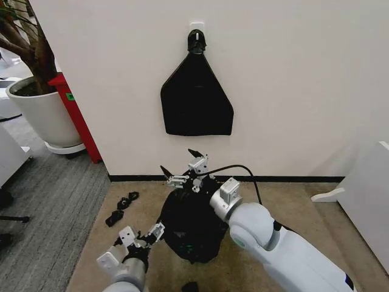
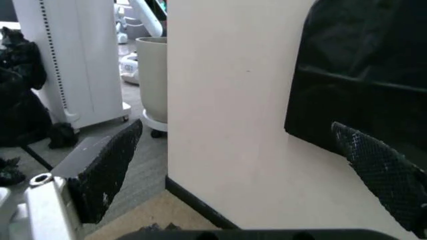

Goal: Place the garbage bag over the trash bin.

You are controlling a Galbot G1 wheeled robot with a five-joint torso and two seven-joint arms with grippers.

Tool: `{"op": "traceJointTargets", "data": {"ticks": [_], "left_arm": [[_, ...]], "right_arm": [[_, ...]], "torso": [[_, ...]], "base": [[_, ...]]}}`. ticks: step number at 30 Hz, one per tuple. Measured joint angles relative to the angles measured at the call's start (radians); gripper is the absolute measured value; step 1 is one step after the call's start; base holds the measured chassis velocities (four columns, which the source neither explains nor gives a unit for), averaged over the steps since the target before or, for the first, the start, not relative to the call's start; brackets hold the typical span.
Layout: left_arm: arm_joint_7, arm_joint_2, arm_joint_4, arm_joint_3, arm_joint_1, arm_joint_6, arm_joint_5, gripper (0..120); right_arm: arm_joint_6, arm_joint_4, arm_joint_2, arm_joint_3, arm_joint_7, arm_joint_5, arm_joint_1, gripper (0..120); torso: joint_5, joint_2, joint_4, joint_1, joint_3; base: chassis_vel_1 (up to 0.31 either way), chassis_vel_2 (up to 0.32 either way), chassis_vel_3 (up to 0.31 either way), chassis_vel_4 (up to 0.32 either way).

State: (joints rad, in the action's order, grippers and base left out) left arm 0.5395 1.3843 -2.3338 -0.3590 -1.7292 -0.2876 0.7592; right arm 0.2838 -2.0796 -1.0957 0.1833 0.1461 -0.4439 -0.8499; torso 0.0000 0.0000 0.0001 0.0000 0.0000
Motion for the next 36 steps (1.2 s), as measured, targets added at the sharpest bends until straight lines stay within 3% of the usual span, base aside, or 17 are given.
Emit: {"op": "traceJointTargets", "data": {"ticks": [5,9,11,15,17,21,27,30,36], "left_arm": [[-0.091,-0.049,0.032,-0.010,0.012,0.060,-0.113,100],[-0.276,-0.126,0.136,-0.022,0.069,0.215,-0.206,100],[-0.315,-0.142,0.158,-0.026,0.085,0.249,-0.210,100],[-0.477,-0.243,0.301,-0.037,0.208,0.423,-0.215,100],[-0.483,-0.253,0.318,-0.037,0.225,0.438,-0.215,100],[-0.506,-0.305,0.436,-0.034,0.332,0.523,-0.209,100],[-0.507,-0.342,0.501,-0.018,0.373,0.546,-0.191,100],[-0.507,-0.354,0.546,-0.002,0.396,0.564,-0.183,100],[-0.512,-0.347,0.559,0.001,0.404,0.565,-0.174,100]], "right_arm": [[-0.009,0.011,-0.008,-0.011,0.055,-0.013,-0.012,100],[-0.029,0.028,-0.009,-0.046,0.196,-0.080,-0.041,100],[-0.029,0.034,-0.008,-0.063,0.212,-0.089,-0.053,100],[-0.066,0.085,0.000,-0.187,0.241,-0.091,-0.146,100],[-0.076,0.093,-0.001,-0.203,0.241,-0.091,-0.158,100],[-0.222,0.172,-0.011,-0.297,0.227,-0.067,-0.248,100],[-0.266,0.211,-0.036,-0.367,0.197,0.017,-0.344,100],[-0.397,0.291,-0.076,-0.391,0.182,0.106,-0.388,100],[-0.406,0.290,-0.100,-0.411,0.130,0.126,-0.420,100]], "torso": [[0.0000,0.000,0.0001,0.000,0.000],[-0.0003,0.000,0.0001,0.000,0.000],[-0.0001,0.000,0.0002,0.000,0.000],[0.0000,0.000,-0.0003,0.000,0.000],[-0.0002,0.000,-0.0004,0.000,0.000],[-0.0001,0.000,-0.0001,0.000,0.000],[-0.0001,0.000,-0.0004,0.000,0.000],[0.0000,0.000,0.0001,0.000,0.000],[-0.0001,0.000,-0.0001,0.000,0.000]], "base": [[0.000,0.000,0.000,0.000],[0.000,0.000,0.000,0.000],[0.000,0.000,0.000,0.000],[0.000,0.000,0.000,0.000],[0.000,0.000,0.000,0.000],[0.000,0.000,0.000,0.000],[0.000,0.000,0.000,0.000],[0.000,0.000,0.000,0.000],[0.000,0.000,0.000,0.000]]}}
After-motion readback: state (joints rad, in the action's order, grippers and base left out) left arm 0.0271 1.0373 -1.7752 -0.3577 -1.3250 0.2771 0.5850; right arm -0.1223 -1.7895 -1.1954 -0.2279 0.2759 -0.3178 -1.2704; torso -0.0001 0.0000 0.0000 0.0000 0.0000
